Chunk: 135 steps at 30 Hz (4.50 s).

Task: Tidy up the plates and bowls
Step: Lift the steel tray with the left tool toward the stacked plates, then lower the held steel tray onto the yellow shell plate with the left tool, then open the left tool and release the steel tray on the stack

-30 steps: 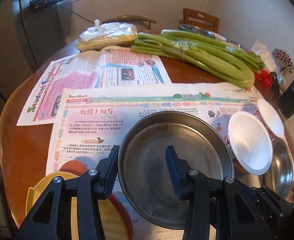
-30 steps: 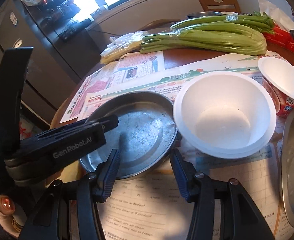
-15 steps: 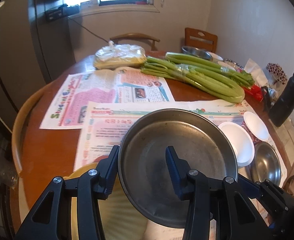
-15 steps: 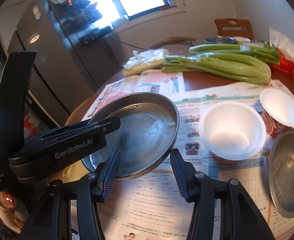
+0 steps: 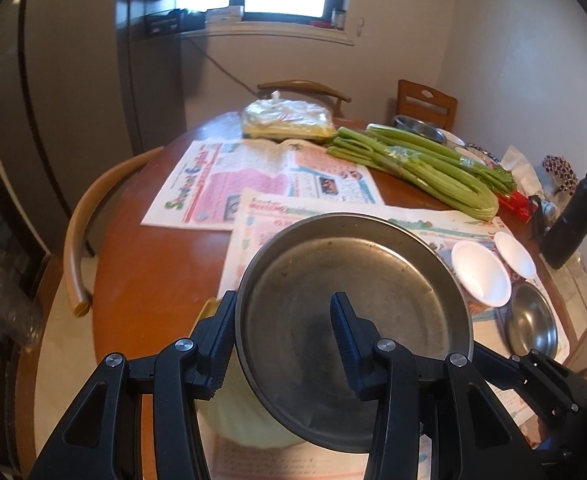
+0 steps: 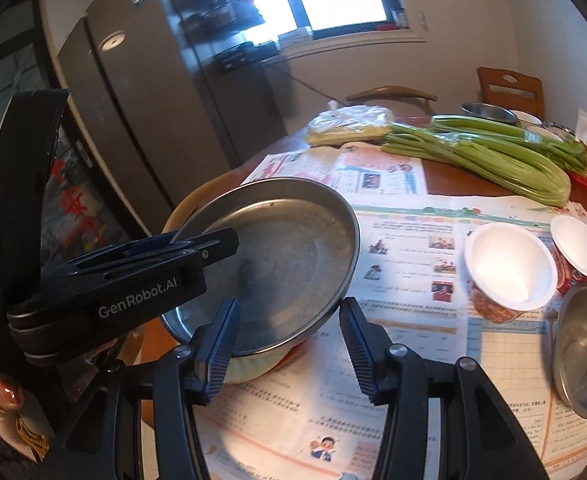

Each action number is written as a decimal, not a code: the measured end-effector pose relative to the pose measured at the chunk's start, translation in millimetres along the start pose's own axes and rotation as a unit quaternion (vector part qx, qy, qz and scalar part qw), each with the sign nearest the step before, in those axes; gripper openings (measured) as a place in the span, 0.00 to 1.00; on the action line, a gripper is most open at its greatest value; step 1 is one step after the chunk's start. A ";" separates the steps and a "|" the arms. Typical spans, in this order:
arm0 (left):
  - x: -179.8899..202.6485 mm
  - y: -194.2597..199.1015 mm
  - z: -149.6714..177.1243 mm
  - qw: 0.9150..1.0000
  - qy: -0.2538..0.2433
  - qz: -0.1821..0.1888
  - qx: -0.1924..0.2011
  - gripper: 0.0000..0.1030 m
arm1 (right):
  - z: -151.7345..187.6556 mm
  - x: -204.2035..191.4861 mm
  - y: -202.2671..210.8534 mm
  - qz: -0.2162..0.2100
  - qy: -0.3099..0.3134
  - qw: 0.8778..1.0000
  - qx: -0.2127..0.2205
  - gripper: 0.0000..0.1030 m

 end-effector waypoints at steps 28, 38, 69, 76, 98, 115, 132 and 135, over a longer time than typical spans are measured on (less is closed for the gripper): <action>-48.9 -49.9 40.9 0.998 0.037 -0.027 -0.051 0.46 | 29.2 -27.1 -56.5 -0.012 0.038 0.996 -0.083 0.51; -52.2 -50.4 35.1 0.998 0.041 -0.023 -0.043 0.47 | 27.2 -26.2 -73.0 -0.007 0.043 0.995 -0.094 0.51; -91.8 -39.0 41.1 0.995 0.090 -0.013 -0.049 0.56 | 29.8 -3.1 -61.1 0.006 0.017 0.997 -0.075 0.51; -80.9 -54.0 46.2 0.994 0.087 -0.010 -0.070 0.56 | 34.3 8.0 -61.7 -0.014 -0.002 0.997 -0.079 0.51; -10.0 -92.4 35.2 0.995 0.034 0.007 -0.091 0.56 | 42.7 40.9 -70.2 -0.007 -0.026 0.996 -0.088 0.51; 14.2 -102.6 30.6 0.996 0.026 0.002 -0.086 0.57 | 43.6 76.1 -58.4 0.026 -0.054 0.996 -0.064 0.51; 19.8 -41.9 24.2 1.000 0.021 -0.012 -0.012 0.58 | 30.5 73.3 -14.5 0.046 -0.039 0.998 -0.011 0.51; 28.5 -33.6 24.8 1.000 0.017 -0.006 -0.007 0.58 | 29.9 75.0 -2.7 0.051 -0.039 0.998 0.000 0.51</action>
Point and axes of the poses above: each gripper's, at about its wrist camera, not at the fingertips, and y roughly against the way its jaws point, x to its right, z to its underside, the point moved 1 cm from there along -y, roughly the way its jaws point, and after that the axes turned 15 degrees about y, right-handed, at the moved point
